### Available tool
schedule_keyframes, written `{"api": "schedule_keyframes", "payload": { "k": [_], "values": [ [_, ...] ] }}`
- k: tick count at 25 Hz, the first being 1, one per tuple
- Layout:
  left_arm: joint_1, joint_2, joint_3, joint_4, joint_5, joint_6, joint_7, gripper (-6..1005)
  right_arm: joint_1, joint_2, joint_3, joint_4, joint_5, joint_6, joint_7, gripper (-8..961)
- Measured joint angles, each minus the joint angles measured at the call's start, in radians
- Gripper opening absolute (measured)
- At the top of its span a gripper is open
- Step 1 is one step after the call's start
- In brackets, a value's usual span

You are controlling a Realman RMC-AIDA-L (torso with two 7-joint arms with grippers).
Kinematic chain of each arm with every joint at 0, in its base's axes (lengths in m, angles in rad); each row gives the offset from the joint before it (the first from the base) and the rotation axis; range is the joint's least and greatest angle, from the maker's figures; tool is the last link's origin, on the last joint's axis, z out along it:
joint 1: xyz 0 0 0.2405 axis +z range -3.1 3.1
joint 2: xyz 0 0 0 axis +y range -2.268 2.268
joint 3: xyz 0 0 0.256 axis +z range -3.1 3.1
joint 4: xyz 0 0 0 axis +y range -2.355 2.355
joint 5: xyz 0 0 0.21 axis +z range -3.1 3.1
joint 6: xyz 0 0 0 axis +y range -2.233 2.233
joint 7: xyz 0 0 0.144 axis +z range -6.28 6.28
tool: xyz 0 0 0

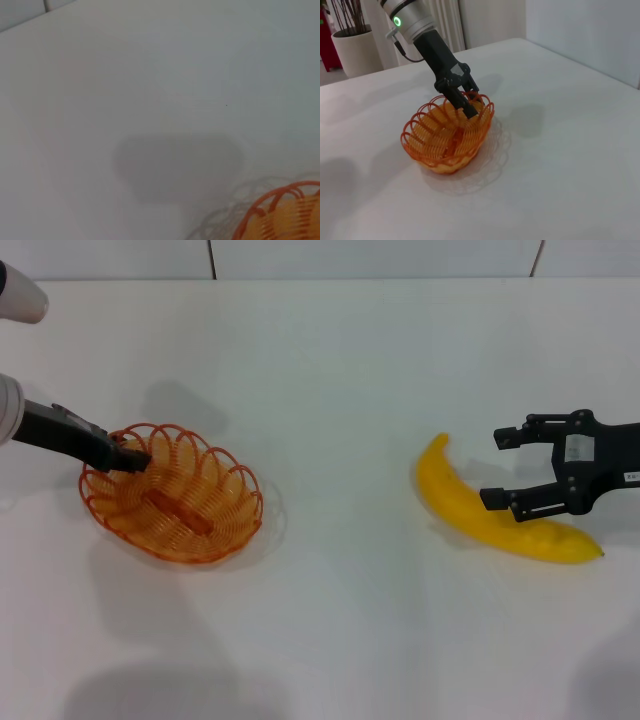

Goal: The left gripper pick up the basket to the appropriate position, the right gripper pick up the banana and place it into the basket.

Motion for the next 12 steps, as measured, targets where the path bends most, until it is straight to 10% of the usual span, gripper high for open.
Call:
{"api": "schedule_keyframes", "payload": {
  "k": [12],
  "values": [
    [-0.001, 0.000, 0.000, 0.006, 0.000, -0.007, -0.014, 259, 0.000, -0.001, 0.000, 0.010, 0.000, 0.023, 0.000, 893]
  ]
}}
